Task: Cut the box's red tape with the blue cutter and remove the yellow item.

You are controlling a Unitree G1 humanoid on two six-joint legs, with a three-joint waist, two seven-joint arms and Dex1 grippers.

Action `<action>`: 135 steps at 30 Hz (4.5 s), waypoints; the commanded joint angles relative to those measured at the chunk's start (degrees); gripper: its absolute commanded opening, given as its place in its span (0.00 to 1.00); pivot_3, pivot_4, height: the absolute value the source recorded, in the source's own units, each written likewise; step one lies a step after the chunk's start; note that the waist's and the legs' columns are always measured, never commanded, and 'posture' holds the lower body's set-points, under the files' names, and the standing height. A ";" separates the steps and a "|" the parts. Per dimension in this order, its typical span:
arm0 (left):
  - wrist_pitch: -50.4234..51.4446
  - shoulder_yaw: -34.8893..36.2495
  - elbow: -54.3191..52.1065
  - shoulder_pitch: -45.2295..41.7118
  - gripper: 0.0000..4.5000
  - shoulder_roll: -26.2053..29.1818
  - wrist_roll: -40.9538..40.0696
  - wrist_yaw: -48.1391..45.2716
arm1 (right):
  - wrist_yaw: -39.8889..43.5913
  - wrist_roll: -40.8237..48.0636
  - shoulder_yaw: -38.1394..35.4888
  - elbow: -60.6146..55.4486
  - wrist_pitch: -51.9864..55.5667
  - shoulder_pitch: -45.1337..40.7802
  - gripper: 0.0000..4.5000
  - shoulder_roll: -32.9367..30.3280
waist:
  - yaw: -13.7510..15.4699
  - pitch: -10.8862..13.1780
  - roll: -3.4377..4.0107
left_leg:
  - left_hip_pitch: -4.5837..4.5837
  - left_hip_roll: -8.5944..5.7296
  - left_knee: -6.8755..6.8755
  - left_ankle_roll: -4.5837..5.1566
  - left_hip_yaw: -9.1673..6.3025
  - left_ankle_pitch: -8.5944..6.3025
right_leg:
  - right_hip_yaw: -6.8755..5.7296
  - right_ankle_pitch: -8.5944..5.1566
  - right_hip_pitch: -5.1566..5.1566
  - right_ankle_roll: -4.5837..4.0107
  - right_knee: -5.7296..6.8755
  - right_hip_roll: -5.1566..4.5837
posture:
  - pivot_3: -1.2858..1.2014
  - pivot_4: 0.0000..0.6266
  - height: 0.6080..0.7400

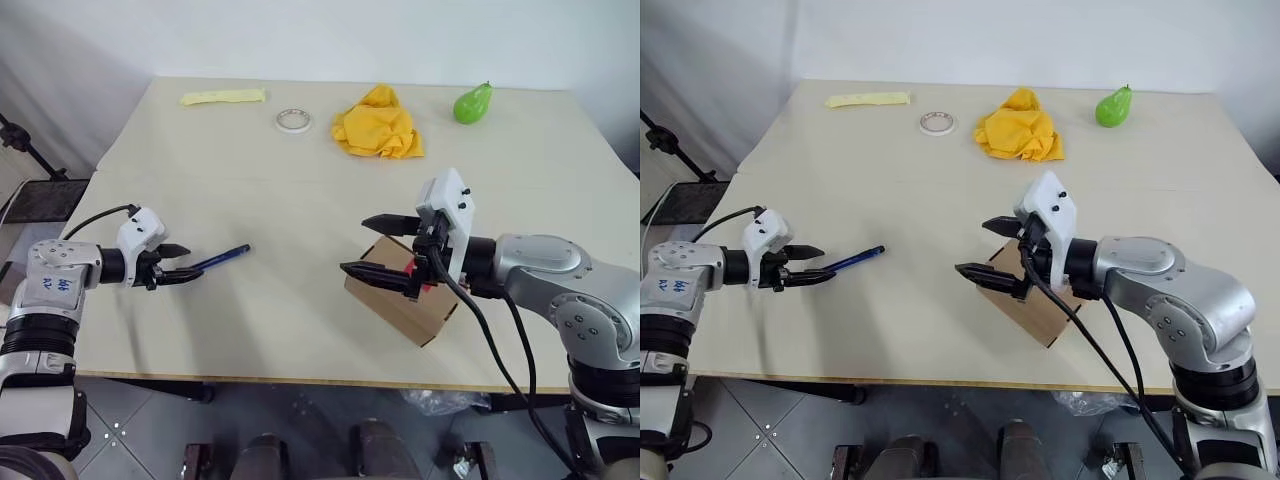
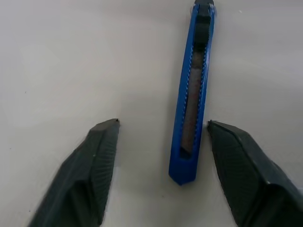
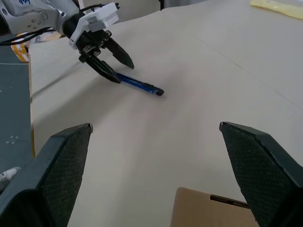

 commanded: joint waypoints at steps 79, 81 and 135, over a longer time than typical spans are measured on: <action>-17.76 -3.07 -42.29 39.31 0.18 -1.94 5.51 11.63 | 12.66 -37.04 39.78 16.60 -10.55 -13.91 0.01 14.40 | 1.74 0.06 1.84 | 0.26 -1.06 -0.51 0.32 -1.75 0.16 | -1.50 0.29 1.74 0.54 -1.74 -0.75 | 0.52 0.24 1.00; -17.36 -3.17 -42.39 39.19 0.18 -1.76 4.81 10.80 | 12.58 -38.24 39.61 18.12 -11.30 -13.99 0.01 15.10 | 1.68 0.06 1.85 | 0.26 -1.07 -0.52 0.33 -1.75 0.16 | -1.51 0.29 1.74 0.55 -1.73 -0.76 | 0.52 0.24 1.00; 6.67 -4.34 -43.19 28.75 0.98 -3.07 -4.45 3.19 | 17.56 -38.35 25.09 12.99 -11.29 -10.51 0.00 13.54 | 1.73 0.05 1.88 | 0.16 -1.67 -0.71 0.60 -2.05 0.26 | -1.79 0.38 1.82 0.73 -1.83 -1.27 | 0.52 0.24 1.00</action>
